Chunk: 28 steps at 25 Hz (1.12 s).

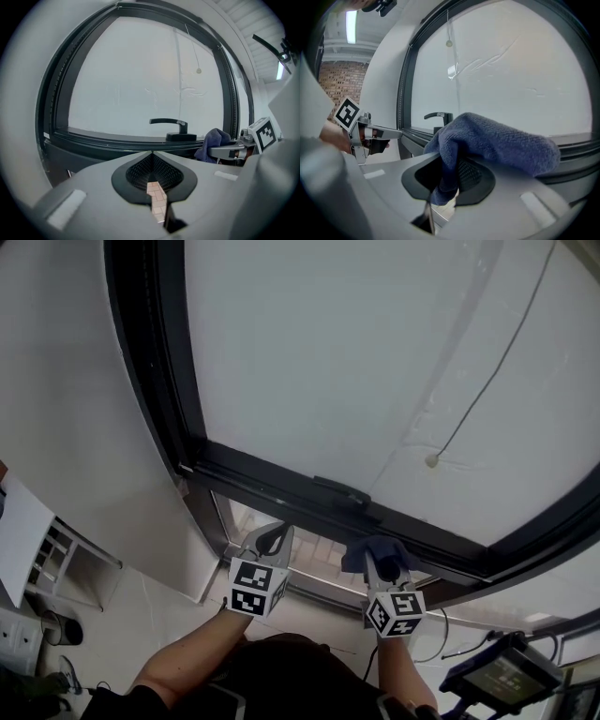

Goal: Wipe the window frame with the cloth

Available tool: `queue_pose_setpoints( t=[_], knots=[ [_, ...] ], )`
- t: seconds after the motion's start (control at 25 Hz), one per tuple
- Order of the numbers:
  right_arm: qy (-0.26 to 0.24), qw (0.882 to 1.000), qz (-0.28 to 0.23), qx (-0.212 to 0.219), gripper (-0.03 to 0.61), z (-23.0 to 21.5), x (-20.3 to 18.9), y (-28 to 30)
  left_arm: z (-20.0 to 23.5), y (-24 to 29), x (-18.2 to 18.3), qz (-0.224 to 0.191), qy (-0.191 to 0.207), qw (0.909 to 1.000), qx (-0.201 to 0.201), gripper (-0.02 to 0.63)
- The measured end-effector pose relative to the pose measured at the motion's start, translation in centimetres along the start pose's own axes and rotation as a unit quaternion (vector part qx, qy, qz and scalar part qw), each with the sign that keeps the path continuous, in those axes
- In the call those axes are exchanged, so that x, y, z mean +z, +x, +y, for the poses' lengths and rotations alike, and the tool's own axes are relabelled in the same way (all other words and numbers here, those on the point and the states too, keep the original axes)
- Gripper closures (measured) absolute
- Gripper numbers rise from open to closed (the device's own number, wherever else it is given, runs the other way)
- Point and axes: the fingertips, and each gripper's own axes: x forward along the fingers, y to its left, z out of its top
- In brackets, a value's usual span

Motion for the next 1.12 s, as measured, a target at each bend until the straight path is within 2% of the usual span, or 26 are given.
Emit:
queue_pose_setpoints(
  t=[0.52, 1.12],
  knots=[
    [-0.028, 0.999, 0.005, 0.046, 0.512, 5.5, 0.6, 4.2, 4.7, -1.2, -0.2, -0.006, -0.004, 0.9997, 0.024, 0.62],
    [-0.041, 0.993, 0.001, 0.114, 0.512, 13.5, 1.8, 10.0, 13.0, -4.7, -0.5, -0.022, -0.023, 0.9961, 0.082, 0.62]
  ],
)
